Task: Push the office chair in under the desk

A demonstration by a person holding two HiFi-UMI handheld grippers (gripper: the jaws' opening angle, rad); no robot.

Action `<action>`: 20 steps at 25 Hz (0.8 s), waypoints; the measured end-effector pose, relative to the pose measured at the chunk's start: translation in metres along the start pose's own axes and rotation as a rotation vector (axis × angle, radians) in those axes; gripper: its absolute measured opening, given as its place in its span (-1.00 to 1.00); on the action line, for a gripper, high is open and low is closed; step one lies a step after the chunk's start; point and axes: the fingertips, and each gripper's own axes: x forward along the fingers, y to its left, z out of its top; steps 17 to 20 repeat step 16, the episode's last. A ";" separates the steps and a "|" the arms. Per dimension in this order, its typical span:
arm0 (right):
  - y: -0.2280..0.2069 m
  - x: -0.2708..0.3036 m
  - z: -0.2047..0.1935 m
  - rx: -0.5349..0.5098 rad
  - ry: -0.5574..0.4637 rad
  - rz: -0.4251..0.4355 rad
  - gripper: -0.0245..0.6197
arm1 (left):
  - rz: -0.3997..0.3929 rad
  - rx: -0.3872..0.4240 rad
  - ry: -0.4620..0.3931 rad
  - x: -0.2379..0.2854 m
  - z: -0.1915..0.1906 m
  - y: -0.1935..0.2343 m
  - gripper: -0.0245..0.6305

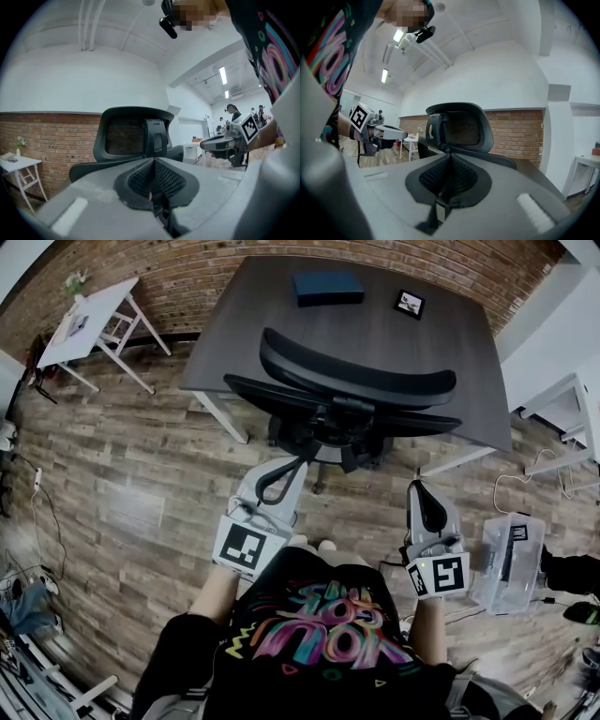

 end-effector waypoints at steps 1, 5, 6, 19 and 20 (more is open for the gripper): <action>0.000 0.000 0.000 0.000 0.002 0.000 -0.93 | -0.001 0.002 -0.004 0.000 0.001 0.000 -0.92; -0.006 -0.003 0.002 0.013 -0.008 -0.016 -0.93 | -0.001 -0.002 -0.011 -0.001 0.001 0.000 -0.92; -0.007 -0.003 0.003 0.013 -0.011 -0.020 -0.93 | -0.003 0.002 -0.009 -0.001 0.000 0.000 -0.92; -0.003 -0.010 0.006 0.021 -0.023 -0.038 -0.93 | -0.025 0.002 0.007 -0.003 -0.002 0.001 -0.92; -0.003 -0.010 0.006 0.021 -0.023 -0.038 -0.93 | -0.025 0.002 0.007 -0.003 -0.002 0.001 -0.92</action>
